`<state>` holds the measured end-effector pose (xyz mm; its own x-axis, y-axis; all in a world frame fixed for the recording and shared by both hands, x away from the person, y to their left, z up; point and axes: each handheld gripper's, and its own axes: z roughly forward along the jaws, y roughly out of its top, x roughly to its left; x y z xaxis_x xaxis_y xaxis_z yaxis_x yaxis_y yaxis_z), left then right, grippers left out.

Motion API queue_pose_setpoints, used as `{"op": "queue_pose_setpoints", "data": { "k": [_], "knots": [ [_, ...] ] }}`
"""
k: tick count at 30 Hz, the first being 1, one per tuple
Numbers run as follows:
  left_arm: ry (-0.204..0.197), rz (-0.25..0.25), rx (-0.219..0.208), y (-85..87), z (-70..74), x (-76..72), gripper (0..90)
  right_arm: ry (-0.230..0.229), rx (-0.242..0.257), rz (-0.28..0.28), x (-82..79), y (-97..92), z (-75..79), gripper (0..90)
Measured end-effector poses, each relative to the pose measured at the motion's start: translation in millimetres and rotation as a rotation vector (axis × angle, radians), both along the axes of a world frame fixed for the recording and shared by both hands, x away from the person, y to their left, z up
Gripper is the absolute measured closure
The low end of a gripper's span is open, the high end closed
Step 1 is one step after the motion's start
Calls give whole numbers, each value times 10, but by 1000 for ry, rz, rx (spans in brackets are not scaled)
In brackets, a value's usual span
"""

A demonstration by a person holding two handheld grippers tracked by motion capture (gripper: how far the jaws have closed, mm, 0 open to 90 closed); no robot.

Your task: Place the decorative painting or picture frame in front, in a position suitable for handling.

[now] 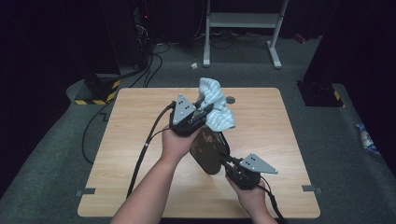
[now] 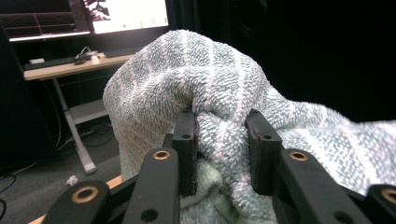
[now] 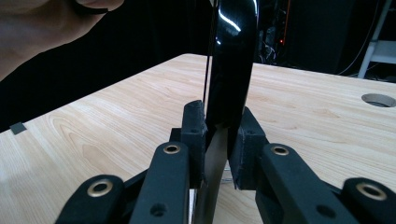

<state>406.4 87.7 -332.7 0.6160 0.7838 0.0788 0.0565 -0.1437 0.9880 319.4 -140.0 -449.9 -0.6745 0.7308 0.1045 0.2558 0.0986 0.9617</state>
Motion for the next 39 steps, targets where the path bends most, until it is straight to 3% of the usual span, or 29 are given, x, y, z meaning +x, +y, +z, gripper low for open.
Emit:
{"op": "queue_pose_setpoints", "data": {
  "k": [14, 25, 39],
  "knots": [
    [34, 66, -5, 225, -159, 136, 704, -4, -8, 6, -28, -19, 1, 774],
    [110, 108, 8, 378, -455, 260, 704, -8, -9, 7, -37, -32, -1, 773],
    [166, 144, 50, 525, -751, 293, 704, -13, -10, 4, -46, -25, -4, 772]
  ]
}}
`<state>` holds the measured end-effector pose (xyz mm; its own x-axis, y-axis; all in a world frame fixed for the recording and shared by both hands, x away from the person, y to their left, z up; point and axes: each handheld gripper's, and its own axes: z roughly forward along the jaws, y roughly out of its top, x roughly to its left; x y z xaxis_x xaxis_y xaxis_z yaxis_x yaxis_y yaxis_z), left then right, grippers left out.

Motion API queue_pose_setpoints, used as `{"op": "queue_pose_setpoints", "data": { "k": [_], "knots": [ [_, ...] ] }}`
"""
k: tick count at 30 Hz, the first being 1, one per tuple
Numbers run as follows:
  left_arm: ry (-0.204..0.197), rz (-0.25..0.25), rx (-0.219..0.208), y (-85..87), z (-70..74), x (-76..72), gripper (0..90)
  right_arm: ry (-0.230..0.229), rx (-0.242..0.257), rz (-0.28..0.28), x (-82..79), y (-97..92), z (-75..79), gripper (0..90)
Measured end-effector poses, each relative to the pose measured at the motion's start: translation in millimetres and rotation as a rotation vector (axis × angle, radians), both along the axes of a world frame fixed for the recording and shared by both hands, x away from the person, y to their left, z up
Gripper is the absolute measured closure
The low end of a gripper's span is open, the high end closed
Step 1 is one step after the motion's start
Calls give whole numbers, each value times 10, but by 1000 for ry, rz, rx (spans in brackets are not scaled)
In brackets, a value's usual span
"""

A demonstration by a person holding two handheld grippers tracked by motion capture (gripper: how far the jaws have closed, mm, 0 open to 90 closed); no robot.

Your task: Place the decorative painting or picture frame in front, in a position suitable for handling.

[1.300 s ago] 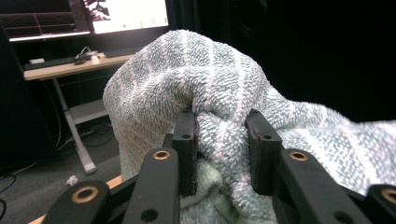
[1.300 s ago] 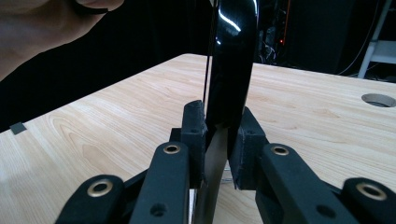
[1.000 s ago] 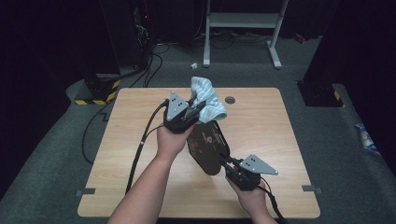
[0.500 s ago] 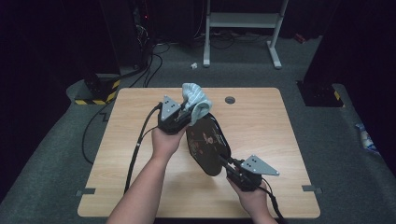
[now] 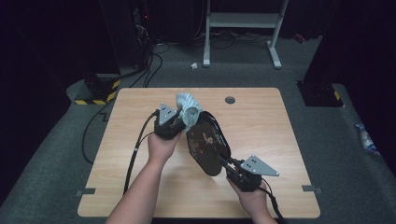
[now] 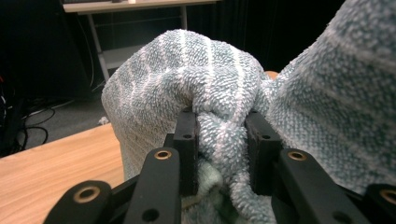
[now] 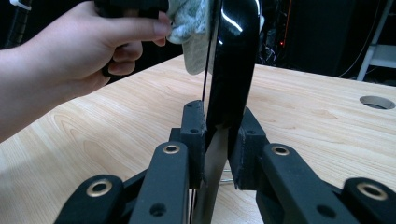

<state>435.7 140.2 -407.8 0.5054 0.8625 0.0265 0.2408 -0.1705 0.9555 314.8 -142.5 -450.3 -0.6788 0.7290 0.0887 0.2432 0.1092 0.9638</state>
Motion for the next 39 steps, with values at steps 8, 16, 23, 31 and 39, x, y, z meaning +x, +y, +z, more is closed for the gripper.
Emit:
{"op": "queue_pose_setpoints", "data": {
  "k": [8, 16, 23, 31, 39],
  "knots": [
    [17, 12, 15, 45, -77, 4, 704, 0, -3, 4, 1, -13, 4, 772],
    [-17, -17, 2, -51, 83, -51, 703, -3, -7, -4, -6, -23, 4, 771],
    [-62, -49, -21, -185, 325, -103, 704, -8, -11, -11, -14, -29, -4, 769],
    [-153, -109, -50, -396, 626, -284, 703, -2, -10, -17, -14, -42, -8, 767],
    [-207, -203, -25, -719, 740, -506, 702, 2, -6, -20, -9, -31, -3, 768]
  ]
}}
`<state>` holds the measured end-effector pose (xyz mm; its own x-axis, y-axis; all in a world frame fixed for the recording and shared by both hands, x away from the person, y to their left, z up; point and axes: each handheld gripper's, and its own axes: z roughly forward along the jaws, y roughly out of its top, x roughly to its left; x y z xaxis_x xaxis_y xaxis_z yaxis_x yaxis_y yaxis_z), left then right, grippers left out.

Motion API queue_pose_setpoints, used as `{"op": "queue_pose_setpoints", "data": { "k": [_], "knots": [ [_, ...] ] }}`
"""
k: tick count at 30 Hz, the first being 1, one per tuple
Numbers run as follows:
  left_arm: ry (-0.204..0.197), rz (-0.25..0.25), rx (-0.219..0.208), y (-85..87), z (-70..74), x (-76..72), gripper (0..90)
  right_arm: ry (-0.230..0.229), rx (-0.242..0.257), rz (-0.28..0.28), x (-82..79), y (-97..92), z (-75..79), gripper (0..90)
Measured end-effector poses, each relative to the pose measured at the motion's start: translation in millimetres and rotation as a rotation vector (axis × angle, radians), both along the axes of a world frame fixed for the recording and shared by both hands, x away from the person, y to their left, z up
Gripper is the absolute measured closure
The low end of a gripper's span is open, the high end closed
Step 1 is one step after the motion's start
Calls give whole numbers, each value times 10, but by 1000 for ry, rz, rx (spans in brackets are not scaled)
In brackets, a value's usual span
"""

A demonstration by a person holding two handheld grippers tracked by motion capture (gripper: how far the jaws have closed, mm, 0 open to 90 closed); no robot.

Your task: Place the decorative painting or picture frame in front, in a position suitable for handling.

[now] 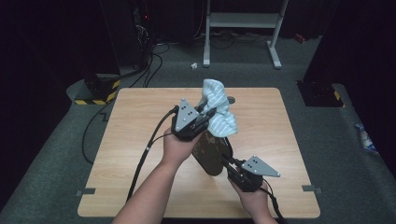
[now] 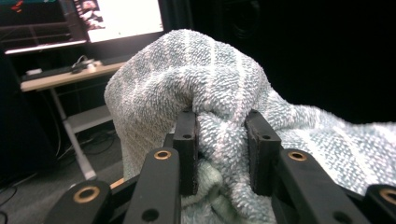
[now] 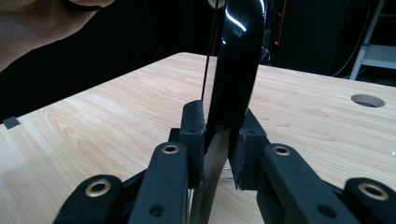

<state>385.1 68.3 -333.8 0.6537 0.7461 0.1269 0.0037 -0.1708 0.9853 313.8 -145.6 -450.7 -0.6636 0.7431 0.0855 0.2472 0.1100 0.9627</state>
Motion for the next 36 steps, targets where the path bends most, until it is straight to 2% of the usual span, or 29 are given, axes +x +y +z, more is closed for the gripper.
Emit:
{"op": "queue_pose_setpoints", "data": {
  "k": [2, 4, 10, 17, 22, 29, 36],
  "knots": [
    [-6, -15, 11, -57, -16, -45, 702, 1, 2, 0, 2, -3, -1, 768],
    [-29, -15, 44, -117, -39, -103, 702, 1, 4, 0, 3, -5, -2, 767],
    [-38, -35, 51, -164, -100, -199, 702, 2, 6, 1, 1, -3, -4, 768],
    [-49, -27, 79, -176, -105, -257, 702, -3, 4, 3, 1, 11, -2, 770],
    [-37, -11, 49, -87, -84, -178, 702, -7, -1, 7, -3, 21, 5, 770],
    [-9, 38, 18, 132, -29, 37, 702, -13, -6, 12, -23, 30, 5, 771],
    [32, 86, -1, 295, -94, 227, 704, -12, -7, 14, -34, 18, 5, 769]
  ]
}}
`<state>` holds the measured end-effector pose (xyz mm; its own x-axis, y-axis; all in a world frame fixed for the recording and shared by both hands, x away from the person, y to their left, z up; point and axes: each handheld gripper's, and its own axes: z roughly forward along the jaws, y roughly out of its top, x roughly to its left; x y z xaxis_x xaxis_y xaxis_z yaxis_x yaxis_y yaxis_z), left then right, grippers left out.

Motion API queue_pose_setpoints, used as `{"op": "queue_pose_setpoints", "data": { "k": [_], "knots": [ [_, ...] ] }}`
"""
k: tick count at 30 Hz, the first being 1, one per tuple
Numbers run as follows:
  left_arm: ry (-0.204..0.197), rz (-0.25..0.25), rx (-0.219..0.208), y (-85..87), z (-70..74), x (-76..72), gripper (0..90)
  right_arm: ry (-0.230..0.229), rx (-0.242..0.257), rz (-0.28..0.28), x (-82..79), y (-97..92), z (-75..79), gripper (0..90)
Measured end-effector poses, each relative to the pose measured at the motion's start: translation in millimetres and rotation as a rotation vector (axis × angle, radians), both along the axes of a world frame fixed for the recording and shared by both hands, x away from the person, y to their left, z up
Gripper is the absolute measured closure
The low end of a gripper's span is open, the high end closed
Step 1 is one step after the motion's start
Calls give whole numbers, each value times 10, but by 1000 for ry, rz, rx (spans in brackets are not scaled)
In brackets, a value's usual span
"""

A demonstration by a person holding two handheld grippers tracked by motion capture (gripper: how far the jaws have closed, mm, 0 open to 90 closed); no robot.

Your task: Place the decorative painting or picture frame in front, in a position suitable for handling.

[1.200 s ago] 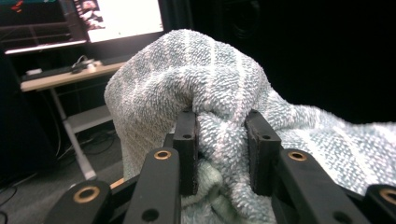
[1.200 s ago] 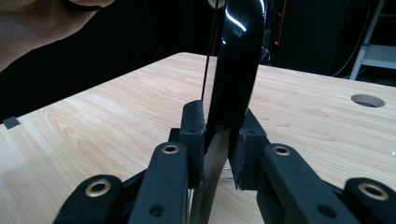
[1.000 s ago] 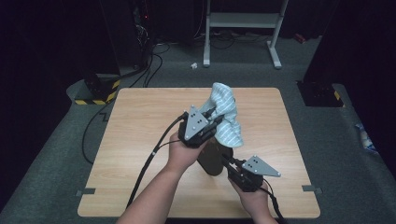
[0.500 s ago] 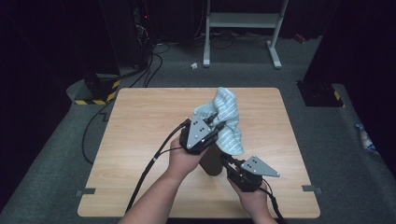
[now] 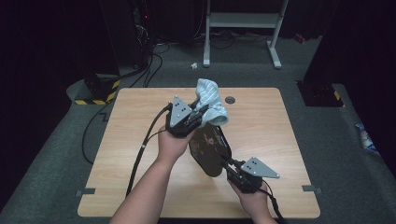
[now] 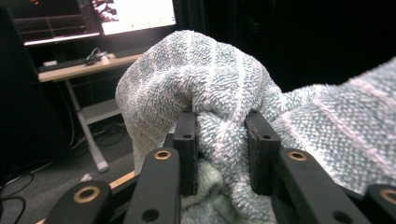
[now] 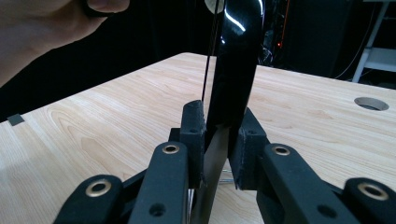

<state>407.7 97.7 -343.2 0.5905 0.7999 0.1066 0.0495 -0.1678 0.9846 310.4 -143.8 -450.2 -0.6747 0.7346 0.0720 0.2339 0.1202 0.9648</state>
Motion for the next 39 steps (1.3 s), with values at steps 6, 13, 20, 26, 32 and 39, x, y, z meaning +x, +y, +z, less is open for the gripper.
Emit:
{"op": "queue_pose_setpoints", "data": {
  "k": [6, 13, 20, 26, 32, 39],
  "knots": [
    [60, 42, -7, 150, -173, 132, 705, -1, 1, 1, 1, -4, -3, 769],
    [132, 77, 9, 270, -441, 251, 704, -5, 2, 1, 4, -2, -6, 768],
    [185, 106, 25, 385, -677, 307, 704, -4, 3, 1, -2, 2, -8, 768],
    [210, 121, 20, 450, -798, 333, 704, -3, 2, 0, -5, 4, -7, 768],
    [182, 106, 25, 406, -689, 303, 704, -6, 1, -1, -10, 8, -9, 768],
    [104, 59, 13, 216, -384, 162, 704, -6, -2, -5, -4, -6, -16, 765]
  ]
}}
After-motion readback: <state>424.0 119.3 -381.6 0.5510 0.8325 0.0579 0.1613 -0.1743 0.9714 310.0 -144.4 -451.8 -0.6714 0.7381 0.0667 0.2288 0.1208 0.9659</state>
